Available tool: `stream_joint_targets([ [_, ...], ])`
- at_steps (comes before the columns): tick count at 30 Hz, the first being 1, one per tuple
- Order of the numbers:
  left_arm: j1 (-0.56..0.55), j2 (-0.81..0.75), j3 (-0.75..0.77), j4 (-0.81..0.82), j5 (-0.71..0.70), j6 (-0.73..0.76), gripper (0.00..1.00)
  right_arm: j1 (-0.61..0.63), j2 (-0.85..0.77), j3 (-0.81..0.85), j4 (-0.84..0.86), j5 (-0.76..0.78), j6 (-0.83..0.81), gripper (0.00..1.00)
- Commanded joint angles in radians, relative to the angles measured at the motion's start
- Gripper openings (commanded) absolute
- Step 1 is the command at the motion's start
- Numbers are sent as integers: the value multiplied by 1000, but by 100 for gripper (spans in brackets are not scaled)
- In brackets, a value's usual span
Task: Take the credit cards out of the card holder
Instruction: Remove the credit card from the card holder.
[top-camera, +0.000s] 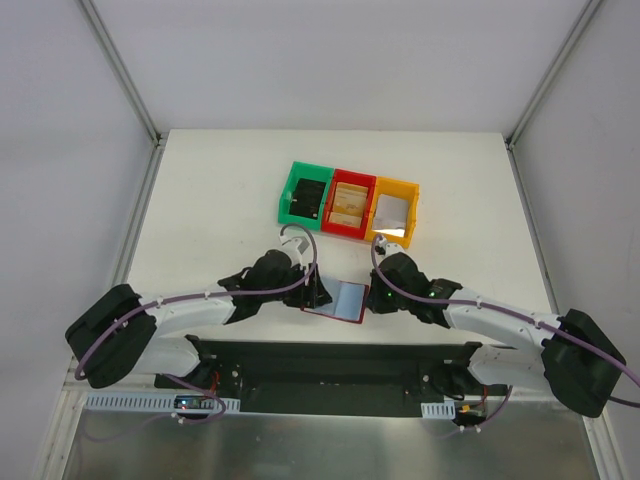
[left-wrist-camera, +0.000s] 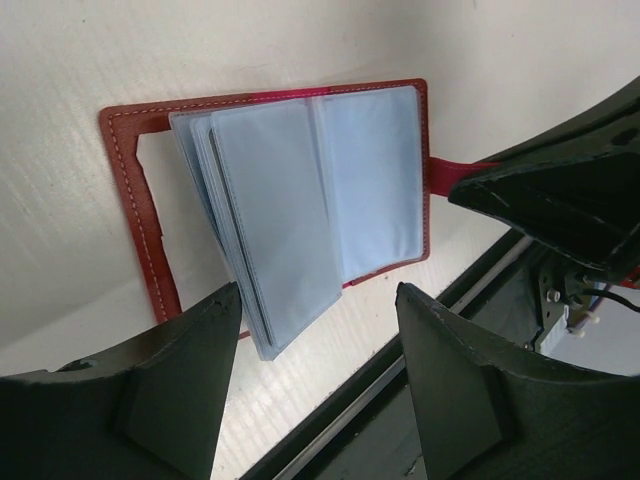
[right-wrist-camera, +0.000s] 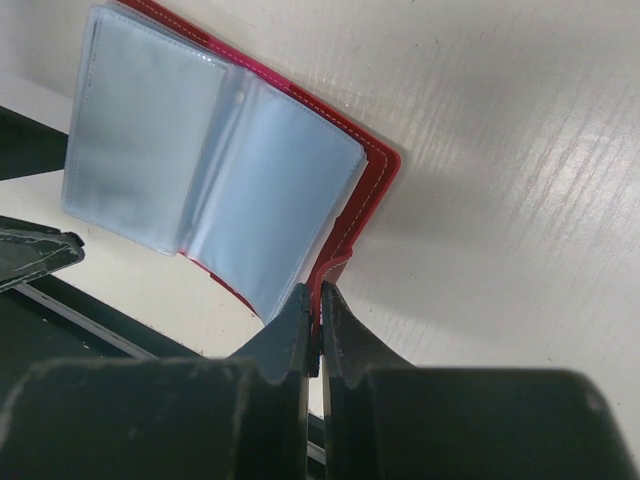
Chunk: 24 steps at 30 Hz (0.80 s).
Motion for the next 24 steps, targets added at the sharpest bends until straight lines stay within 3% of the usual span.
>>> stream_joint_targets([
  [1,0,-44,-8,60,39,19,63,6,6,20,22,-15,-6,0],
  [14,-8,-13,18,154,158,42,63,4,3,18,19,-14,-6,0],
  [24,-11,-77,32,145,138,57,64,6,-8,9,16,-9,-3,0],
])
